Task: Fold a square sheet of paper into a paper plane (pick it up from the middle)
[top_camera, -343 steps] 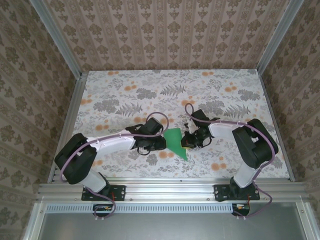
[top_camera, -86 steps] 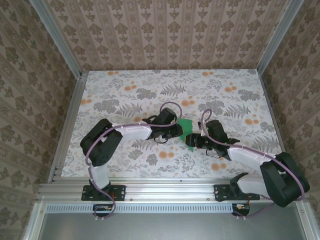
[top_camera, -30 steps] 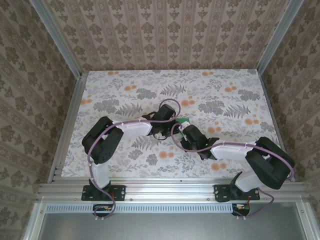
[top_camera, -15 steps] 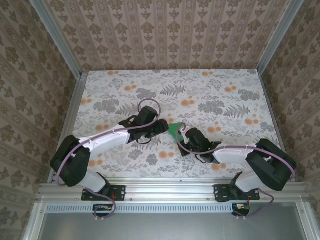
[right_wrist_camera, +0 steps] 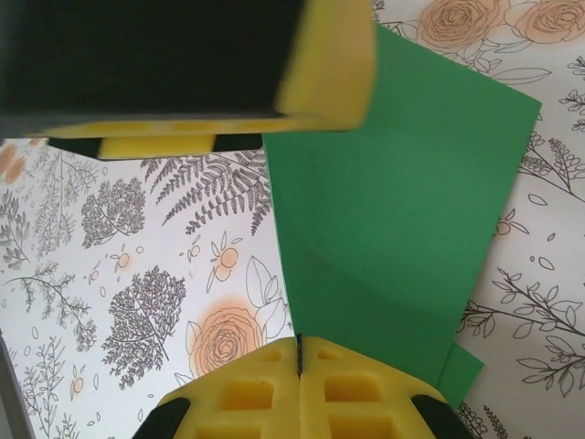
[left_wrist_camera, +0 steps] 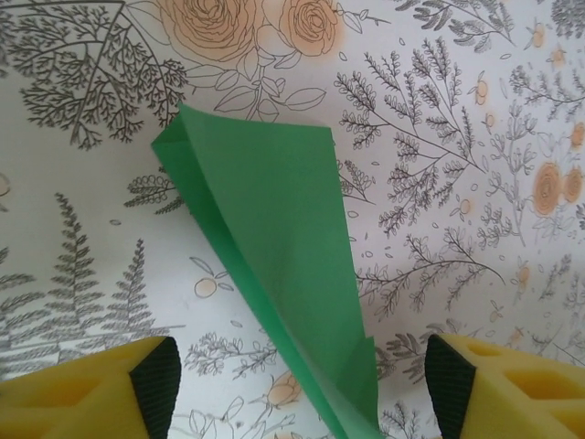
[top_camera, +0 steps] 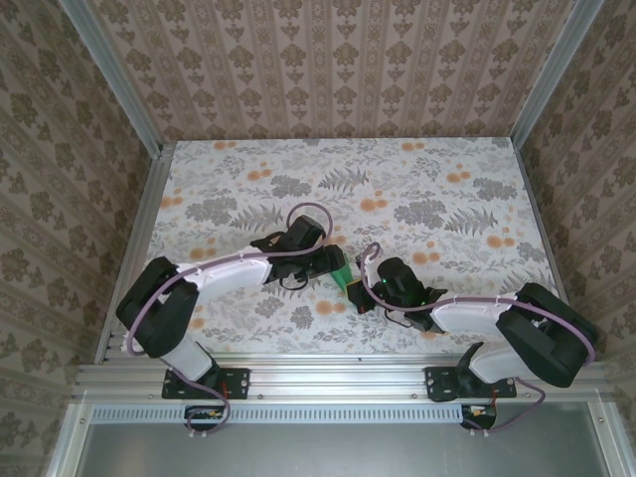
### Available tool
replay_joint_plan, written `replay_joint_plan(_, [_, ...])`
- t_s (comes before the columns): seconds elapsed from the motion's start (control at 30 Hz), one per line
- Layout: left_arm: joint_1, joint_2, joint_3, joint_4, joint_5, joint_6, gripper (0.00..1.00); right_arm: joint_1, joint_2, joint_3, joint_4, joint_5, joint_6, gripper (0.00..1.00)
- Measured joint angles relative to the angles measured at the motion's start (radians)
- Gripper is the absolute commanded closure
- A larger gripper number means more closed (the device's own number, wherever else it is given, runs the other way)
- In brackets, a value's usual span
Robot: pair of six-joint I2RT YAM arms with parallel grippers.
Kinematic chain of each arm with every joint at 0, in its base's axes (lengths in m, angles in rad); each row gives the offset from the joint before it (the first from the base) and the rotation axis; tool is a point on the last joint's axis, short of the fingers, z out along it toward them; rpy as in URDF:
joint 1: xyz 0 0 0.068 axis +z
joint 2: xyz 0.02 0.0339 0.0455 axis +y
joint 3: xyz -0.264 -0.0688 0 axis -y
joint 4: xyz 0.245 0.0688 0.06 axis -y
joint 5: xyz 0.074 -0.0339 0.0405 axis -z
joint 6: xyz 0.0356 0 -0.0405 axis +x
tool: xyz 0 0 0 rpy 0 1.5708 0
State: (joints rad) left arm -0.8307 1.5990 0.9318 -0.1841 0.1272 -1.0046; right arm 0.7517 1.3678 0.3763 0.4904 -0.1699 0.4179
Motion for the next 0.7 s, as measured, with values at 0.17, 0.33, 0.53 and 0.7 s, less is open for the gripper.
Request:
replay_joint_plan(0.17, [0.005,0.034,0.031,-0.005,0.016,-0.027,0.26,0.0,0.003,0.0,0.0,-0.003,-0.025,1.0])
replay_joint_plan(0.33, [0.018,0.072,0.068,-0.038,0.04,-0.05,0.36,0.0,0.006,0.0,-0.004,-0.003,-0.057,1.0])
replay_joint_plan(0.53, [0.023,0.101,0.093,-0.074,0.06,-0.071,0.56,0.004,0.006,0.0,-0.016,-0.002,-0.092,0.99])
replay_joint_plan(0.7, [0.027,0.122,0.115,-0.108,0.075,-0.077,0.86,0.013,0.007,0.002,-0.038,0.001,-0.119,0.95])
